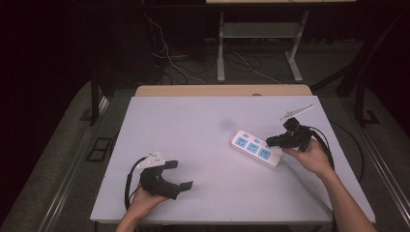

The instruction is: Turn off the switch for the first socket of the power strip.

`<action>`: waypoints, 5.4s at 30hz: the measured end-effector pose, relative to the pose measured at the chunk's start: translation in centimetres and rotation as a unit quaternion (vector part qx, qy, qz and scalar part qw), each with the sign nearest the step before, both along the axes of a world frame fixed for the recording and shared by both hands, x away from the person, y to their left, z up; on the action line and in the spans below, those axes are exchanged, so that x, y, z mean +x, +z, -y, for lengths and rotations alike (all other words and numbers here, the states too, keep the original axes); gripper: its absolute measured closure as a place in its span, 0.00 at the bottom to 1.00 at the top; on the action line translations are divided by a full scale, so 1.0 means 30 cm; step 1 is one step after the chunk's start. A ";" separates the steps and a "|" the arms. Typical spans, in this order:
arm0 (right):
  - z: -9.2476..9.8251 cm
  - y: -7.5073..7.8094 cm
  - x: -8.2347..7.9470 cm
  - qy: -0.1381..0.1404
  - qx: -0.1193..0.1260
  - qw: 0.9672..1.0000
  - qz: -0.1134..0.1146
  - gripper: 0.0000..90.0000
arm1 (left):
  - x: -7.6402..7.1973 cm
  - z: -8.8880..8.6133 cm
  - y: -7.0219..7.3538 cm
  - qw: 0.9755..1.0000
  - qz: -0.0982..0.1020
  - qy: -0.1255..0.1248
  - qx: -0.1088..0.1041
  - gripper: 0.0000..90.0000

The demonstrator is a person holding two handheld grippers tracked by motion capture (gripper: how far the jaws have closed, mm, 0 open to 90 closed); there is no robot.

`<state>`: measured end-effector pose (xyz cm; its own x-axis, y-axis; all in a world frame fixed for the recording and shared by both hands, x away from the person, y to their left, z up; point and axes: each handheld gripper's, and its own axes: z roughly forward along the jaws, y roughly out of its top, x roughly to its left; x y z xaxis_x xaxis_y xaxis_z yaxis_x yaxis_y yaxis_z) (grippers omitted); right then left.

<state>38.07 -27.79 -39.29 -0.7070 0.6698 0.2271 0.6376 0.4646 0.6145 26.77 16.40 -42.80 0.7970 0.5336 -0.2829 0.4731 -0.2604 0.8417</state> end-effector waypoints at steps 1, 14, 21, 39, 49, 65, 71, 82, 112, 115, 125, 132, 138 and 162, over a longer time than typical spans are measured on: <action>0.001 -0.002 0.002 -0.002 0.000 1.000 0.000 0.91 | 0.000 0.000 0.000 1.000 0.000 0.000 0.000 0.00; 0.014 -0.035 0.033 -0.007 0.001 1.000 -0.011 0.99 | 0.002 -0.001 -0.001 1.000 0.001 0.002 0.000 0.00; 0.014 -0.055 0.047 -0.009 0.003 1.000 -0.019 0.99 | 0.002 -0.002 -0.001 1.000 0.001 0.002 0.000 0.00; 0.013 -0.083 0.058 -0.003 0.009 0.999 -0.033 1.00 | 0.003 -0.002 -0.001 1.000 0.001 0.002 0.001 0.00; 0.037 -0.101 0.059 -0.011 0.046 0.998 -0.045 1.00 | 0.003 0.000 -0.002 1.000 0.001 0.000 0.002 0.00; 0.015 -0.093 0.050 -0.005 0.015 0.999 -0.028 1.00 | 0.004 0.004 -0.004 1.000 0.001 -0.002 0.002 0.00; 0.018 -0.093 0.051 -0.004 0.018 0.999 -0.029 1.00 | 0.006 0.005 -0.006 1.000 -0.001 -0.002 0.003 0.00; 0.011 -0.086 0.053 0.000 0.007 1.000 -0.028 1.00 | 0.008 0.003 -0.007 1.000 -0.001 -0.001 0.003 0.00; -0.001 0.043 0.028 -0.004 -0.009 1.000 -0.009 1.00 | 0.007 0.004 -0.006 1.000 -0.001 -0.002 0.002 0.00; 0.013 0.059 0.009 -0.010 -0.007 1.000 -0.006 1.00 | 0.007 0.003 -0.005 1.000 -0.001 -0.002 0.001 0.00; 0.030 0.094 -0.039 -0.019 0.015 1.000 0.003 1.00 | 0.005 0.000 -0.003 1.000 0.000 0.001 -0.002 0.00; 0.045 0.109 -0.085 -0.049 0.036 0.998 0.012 0.69 | 0.005 -0.004 -0.001 1.000 0.000 0.003 -0.005 0.00; 0.066 0.115 -0.125 -0.095 0.046 0.994 0.015 0.25 | 0.005 -0.004 -0.001 1.000 0.001 0.003 -0.005 0.00; 0.121 0.082 -0.314 -0.094 0.136 0.985 0.049 0.00 | 0.005 -0.005 -0.002 1.000 0.000 0.004 -0.006 0.00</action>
